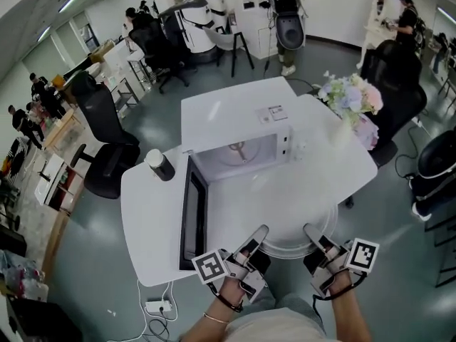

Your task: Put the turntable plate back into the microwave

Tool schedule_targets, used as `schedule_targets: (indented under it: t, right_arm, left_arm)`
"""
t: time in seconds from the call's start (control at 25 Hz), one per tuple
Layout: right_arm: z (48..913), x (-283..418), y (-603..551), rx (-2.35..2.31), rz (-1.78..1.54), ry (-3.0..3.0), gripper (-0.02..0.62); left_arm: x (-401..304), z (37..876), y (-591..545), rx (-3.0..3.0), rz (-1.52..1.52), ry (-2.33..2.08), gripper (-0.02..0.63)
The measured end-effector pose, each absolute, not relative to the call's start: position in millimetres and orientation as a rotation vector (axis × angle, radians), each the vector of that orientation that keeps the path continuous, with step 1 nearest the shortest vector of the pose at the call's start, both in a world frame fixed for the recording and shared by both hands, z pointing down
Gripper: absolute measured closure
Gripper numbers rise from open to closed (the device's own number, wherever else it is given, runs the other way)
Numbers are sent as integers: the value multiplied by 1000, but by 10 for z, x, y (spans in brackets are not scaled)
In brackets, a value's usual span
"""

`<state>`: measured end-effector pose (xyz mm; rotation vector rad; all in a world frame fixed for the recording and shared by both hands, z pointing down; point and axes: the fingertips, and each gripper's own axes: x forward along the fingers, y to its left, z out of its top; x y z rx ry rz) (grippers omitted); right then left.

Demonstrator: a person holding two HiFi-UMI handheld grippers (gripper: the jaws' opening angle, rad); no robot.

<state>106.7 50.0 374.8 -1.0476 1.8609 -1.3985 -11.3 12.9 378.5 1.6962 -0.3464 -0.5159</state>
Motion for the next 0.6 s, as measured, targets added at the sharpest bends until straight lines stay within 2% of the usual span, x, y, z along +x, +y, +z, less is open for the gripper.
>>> schedule_targets:
  t: [0.6]
  right_arm:
    - [4035, 1002, -111, -799, -1621, 1937, 548]
  left_arm:
    - [-258, 4074, -173, 1621, -656, -603, 558]
